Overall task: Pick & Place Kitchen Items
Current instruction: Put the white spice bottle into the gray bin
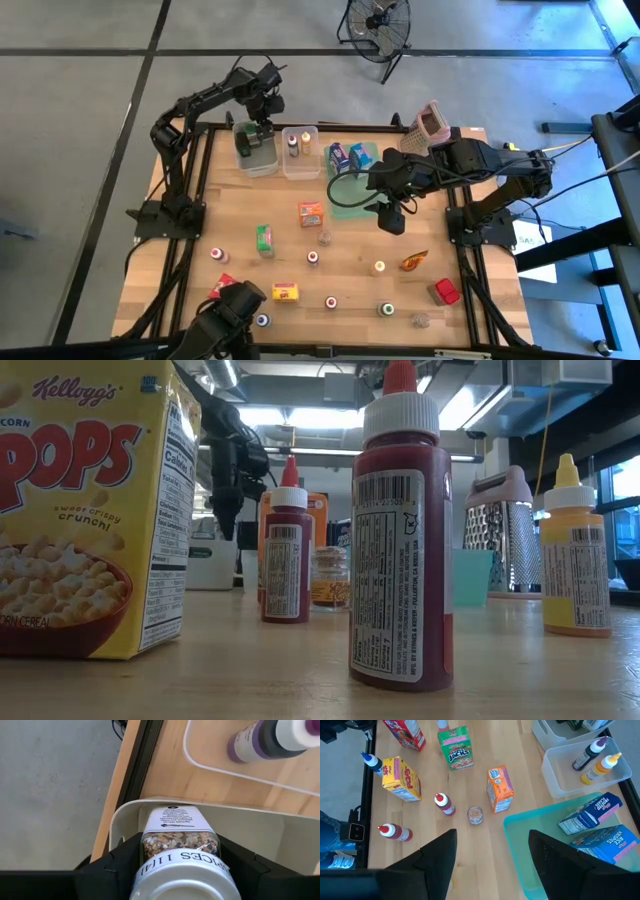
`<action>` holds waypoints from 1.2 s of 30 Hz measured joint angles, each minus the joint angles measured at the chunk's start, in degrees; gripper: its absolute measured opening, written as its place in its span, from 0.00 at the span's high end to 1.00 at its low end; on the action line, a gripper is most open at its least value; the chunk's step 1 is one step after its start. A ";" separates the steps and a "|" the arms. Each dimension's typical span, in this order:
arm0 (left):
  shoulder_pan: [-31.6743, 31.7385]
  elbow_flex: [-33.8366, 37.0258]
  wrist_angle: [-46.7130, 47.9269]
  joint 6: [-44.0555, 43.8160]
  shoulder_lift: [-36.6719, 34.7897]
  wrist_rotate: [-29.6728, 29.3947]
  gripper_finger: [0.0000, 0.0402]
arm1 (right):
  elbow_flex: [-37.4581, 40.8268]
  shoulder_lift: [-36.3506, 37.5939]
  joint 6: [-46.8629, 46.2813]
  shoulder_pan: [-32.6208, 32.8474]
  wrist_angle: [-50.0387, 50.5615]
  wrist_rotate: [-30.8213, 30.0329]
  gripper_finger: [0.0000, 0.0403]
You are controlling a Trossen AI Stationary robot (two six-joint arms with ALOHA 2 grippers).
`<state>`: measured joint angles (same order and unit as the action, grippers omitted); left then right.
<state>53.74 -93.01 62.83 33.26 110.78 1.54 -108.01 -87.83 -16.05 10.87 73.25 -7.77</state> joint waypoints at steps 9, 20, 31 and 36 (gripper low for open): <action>0.00 0.00 0.00 3.53 0.00 -0.01 0.48 | 0.00 -0.06 -0.25 0.04 -0.31 -0.11 0.38; 0.00 0.00 1.30 4.28 0.00 -1.74 0.48 | 0.00 -0.15 -0.63 0.04 -1.33 -0.11 0.38; 0.04 3.82 1.09 3.47 0.00 -1.73 0.38 | 0.00 -0.23 -0.63 0.04 -1.95 -0.11 0.38; 0.04 4.07 1.01 3.30 0.00 -1.59 0.32 | 0.00 -0.53 -0.63 0.02 -2.67 -0.51 0.38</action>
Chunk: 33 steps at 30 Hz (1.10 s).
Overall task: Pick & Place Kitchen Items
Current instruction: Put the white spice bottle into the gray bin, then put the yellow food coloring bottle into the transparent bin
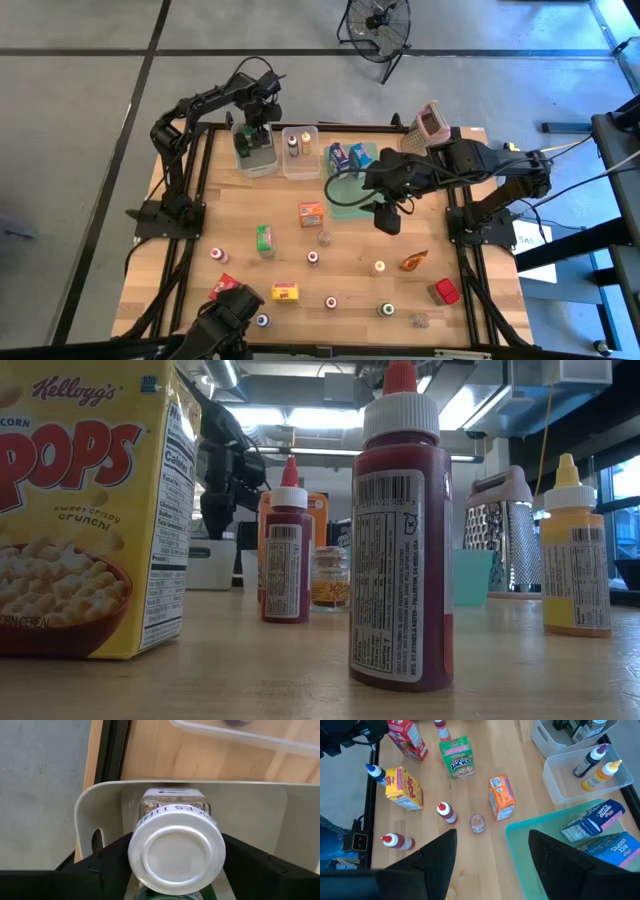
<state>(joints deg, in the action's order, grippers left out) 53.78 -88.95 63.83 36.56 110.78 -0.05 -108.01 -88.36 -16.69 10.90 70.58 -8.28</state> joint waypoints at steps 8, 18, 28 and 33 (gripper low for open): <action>0.00 0.00 -0.17 0.34 -0.06 -2.30 0.19 | 0.02 -0.35 -0.51 -0.04 -1.11 -0.08 0.38; -0.68 -9.25 0.94 -0.66 -2.45 -11.20 0.13 | 0.02 -0.33 -2.22 -0.78 -2.03 -1.63 0.38; -3.51 -13.88 2.58 -7.07 -15.75 -3.56 0.13 | -2.21 3.48 -10.27 -1.10 12.89 2.44 0.38; -7.33 -13.88 3.91 -14.92 -23.24 5.39 0.13 | -2.22 5.95 -10.64 2.15 19.32 10.44 0.38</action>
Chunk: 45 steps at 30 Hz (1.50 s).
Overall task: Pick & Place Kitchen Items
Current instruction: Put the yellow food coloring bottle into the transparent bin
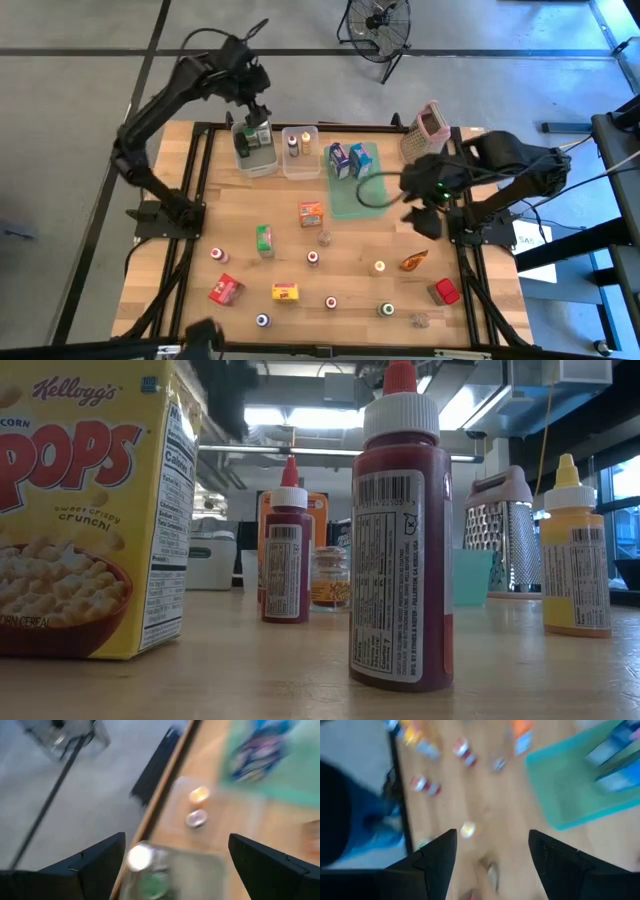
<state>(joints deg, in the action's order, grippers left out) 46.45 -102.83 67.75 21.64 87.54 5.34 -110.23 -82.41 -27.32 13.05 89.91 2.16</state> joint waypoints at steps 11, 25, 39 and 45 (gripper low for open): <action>-12.94 0.02 -0.28 -11.80 -6.51 6.38 0.13 | 8.30 5.25 -2.72 10.72 0.13 0.52 0.38; -26.65 0.22 -0.24 -19.84 -6.44 -2.25 0.13 | 18.81 5.95 -10.80 19.21 -4.09 -3.06 0.38; -47.19 0.24 -0.01 -35.87 -6.44 -16.65 0.13 | 19.90 5.97 0.38 19.20 -5.37 -11.48 0.38; -56.61 0.24 0.00 -45.77 -6.44 -23.80 0.13 | 19.95 5.34 -1.86 17.65 -7.03 -13.71 0.38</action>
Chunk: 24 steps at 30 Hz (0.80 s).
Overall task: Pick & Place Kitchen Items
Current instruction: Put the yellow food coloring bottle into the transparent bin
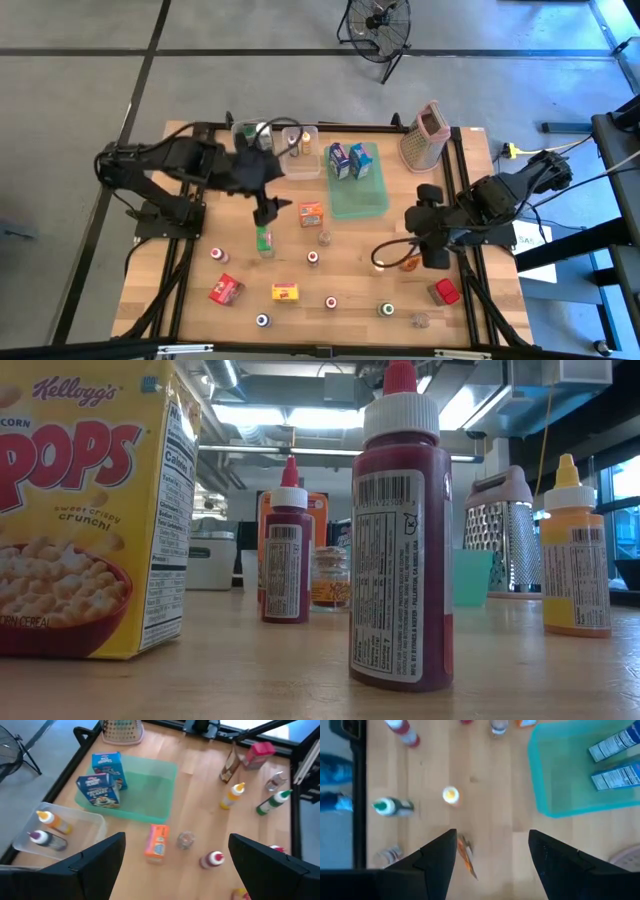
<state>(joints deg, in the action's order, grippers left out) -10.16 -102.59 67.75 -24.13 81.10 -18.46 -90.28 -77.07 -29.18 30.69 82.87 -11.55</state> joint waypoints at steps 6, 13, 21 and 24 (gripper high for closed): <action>-7.69 0.00 0.00 -6.14 0.00 -6.00 0.13 | -0.02 -0.12 -4.74 1.19 -8.47 0.14 0.38; -11.84 0.00 0.37 -7.57 0.02 -7.58 0.13 | -0.02 -0.12 -7.99 2.53 -15.65 1.27 0.37; -12.36 0.00 1.60 -9.56 0.02 -7.53 0.13 | -0.02 -0.12 -9.22 1.60 -13.99 1.04 0.22; -12.36 0.00 1.84 -9.65 0.02 -7.52 0.13 | -0.02 -0.12 -5.84 0.79 -11.23 0.90 0.17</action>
<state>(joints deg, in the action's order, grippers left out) -22.52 -102.59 69.58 -33.78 81.12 -25.98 -90.30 -77.19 -35.03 31.48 71.64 -10.65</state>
